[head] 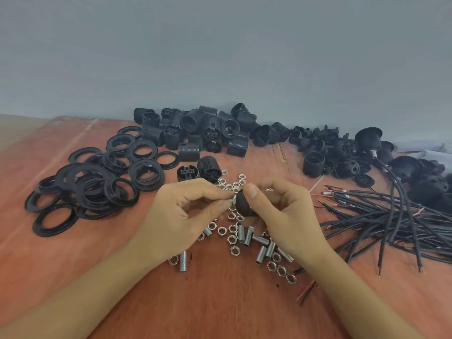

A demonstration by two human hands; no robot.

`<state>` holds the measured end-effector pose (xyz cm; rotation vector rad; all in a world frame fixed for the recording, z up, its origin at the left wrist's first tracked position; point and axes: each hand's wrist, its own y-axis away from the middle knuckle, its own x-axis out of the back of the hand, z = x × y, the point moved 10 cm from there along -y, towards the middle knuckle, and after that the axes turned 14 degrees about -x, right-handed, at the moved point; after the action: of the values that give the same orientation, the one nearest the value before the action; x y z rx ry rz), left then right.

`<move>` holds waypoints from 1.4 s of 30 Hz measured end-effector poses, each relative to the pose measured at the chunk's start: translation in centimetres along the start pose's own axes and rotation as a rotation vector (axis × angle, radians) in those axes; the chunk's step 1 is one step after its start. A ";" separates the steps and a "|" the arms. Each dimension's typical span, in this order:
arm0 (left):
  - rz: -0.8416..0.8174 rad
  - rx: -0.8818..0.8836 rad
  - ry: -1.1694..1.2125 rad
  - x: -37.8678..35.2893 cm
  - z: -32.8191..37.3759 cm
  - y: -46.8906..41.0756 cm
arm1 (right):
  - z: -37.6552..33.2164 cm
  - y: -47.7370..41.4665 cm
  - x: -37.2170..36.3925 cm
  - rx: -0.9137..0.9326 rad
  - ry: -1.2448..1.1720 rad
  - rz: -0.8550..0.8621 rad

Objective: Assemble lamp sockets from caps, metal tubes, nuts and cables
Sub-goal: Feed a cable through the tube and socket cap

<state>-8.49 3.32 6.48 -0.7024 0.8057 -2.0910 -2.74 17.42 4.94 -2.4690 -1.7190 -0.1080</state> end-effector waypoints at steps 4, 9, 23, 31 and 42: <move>0.021 -0.009 -0.022 0.1 0.1 0.0 | -0.1 0.0 -0.3 -0.029 0.034 -0.032; 0.025 -0.045 -0.015 0.3 0.5 0.0 | -0.6 0.3 -0.8 0.032 0.133 -0.081; 0.368 0.210 0.206 2.7 -2.6 0.6 | 2.6 -1.8 12.6 -0.404 1.132 0.256; 0.375 0.232 0.186 2.9 -2.9 1.0 | 3.2 -2.2 13.2 -0.376 1.189 0.221; 0.337 0.249 0.196 2.3 -2.9 1.0 | -1.0 -1.8 9.2 0.170 0.852 0.375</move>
<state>-11.38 1.86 4.36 -0.2118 0.6969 -1.9231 -1.17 26.43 7.30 -2.0862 -0.8625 -0.7944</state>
